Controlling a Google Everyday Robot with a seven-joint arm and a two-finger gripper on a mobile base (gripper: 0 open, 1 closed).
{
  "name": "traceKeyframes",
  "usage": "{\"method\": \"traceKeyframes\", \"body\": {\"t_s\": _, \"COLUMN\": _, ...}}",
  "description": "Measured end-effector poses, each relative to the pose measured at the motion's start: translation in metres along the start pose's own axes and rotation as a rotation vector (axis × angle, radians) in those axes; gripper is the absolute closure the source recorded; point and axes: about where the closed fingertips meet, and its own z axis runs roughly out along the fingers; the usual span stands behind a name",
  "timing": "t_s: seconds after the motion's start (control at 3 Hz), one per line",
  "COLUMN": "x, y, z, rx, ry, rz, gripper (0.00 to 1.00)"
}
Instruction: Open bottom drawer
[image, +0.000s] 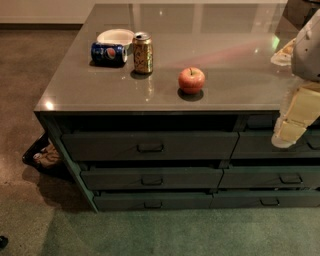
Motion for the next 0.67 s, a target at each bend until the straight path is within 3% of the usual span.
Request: {"method": "traceKeyframes", "body": {"t_s": 0.67, "x": 0.007, "y": 0.007, "z": 0.013, "rx": 0.002, "ry": 0.007, "rz": 0.009, "gripper": 0.0}}
